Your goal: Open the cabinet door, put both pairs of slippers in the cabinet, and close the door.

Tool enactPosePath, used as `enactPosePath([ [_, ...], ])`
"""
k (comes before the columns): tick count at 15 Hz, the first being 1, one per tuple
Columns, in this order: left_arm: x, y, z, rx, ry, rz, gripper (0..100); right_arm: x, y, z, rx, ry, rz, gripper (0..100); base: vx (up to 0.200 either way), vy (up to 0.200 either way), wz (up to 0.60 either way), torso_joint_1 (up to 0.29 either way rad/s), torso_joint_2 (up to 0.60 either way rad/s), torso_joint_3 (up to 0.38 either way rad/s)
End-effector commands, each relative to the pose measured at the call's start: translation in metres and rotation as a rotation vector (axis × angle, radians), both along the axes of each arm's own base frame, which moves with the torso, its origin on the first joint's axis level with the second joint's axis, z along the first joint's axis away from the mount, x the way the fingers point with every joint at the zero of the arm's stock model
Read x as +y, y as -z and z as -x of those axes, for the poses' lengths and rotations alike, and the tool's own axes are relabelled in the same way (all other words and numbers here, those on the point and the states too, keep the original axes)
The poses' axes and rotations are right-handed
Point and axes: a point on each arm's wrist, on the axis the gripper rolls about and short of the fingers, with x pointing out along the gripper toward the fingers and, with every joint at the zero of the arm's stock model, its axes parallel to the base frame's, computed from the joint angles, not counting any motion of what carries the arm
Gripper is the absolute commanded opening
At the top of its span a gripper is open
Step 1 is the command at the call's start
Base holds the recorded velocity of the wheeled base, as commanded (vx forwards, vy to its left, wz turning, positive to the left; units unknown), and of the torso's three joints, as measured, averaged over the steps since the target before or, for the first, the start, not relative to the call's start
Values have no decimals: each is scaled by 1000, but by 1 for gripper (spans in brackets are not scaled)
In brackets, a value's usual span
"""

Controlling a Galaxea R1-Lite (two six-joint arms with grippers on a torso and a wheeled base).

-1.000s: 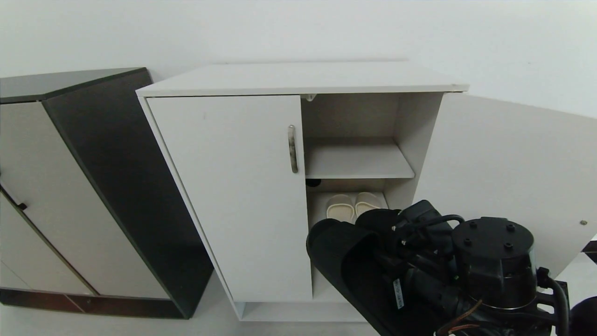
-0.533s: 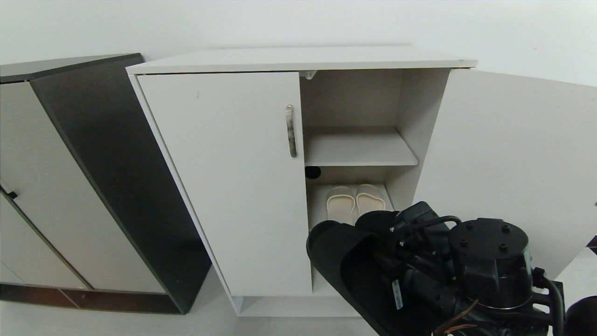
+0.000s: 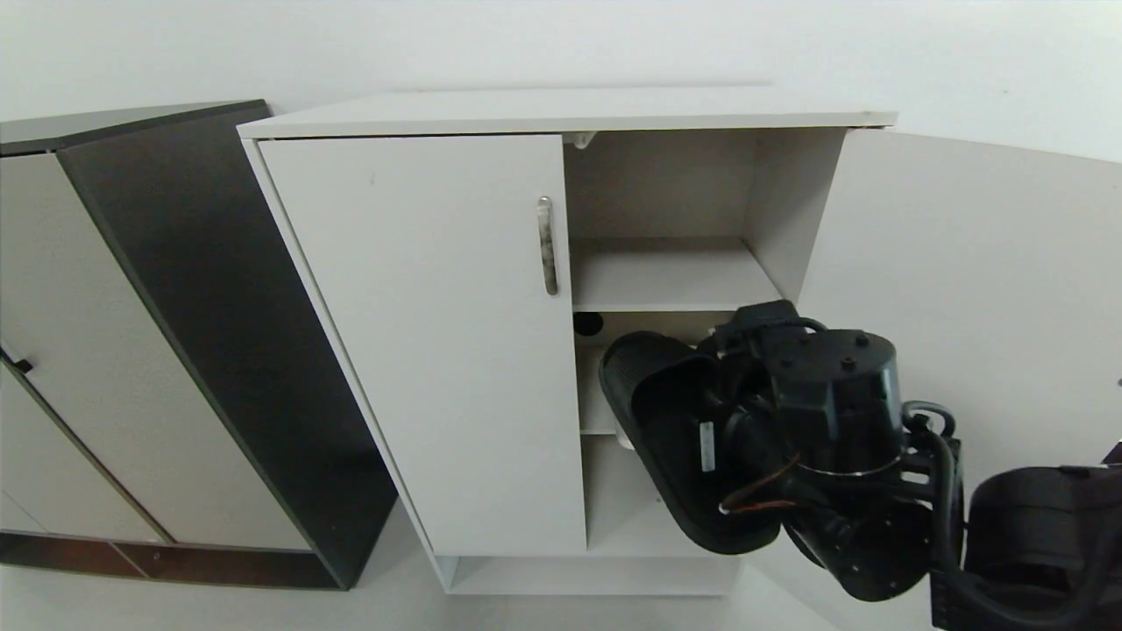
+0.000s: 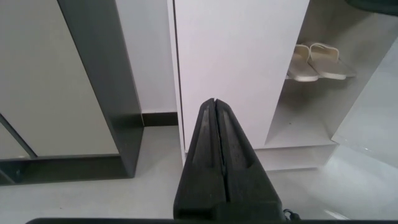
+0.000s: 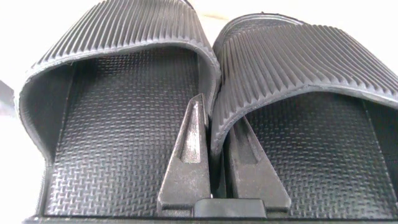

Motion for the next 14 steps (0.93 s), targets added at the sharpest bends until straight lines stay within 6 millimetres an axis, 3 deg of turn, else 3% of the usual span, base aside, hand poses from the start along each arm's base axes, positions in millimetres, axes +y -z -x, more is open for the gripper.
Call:
enactPosePath([
  [1,0,0,0,1,0,0,0,20,-16,-11,-1,38,-23,0,0,0,0,0,0,0],
  [3,0,0,0,1,0,0,0,28,-41,-17,7,55,-49,0,0,0,0,0,0,0],
  [5,0,0,0,1,-1,0,0,38,-49,-34,11,138,-57,0,0,0,0,0,0,0],
  [9,0,0,0,1,-1,0,0,47,-41,-46,26,163,-53,0,0,0,0,0,0,0],
  [14,0,0,0,1,-1,0,0,41,-40,-48,30,182,-57,0,0,0,0,0,0,0],
])
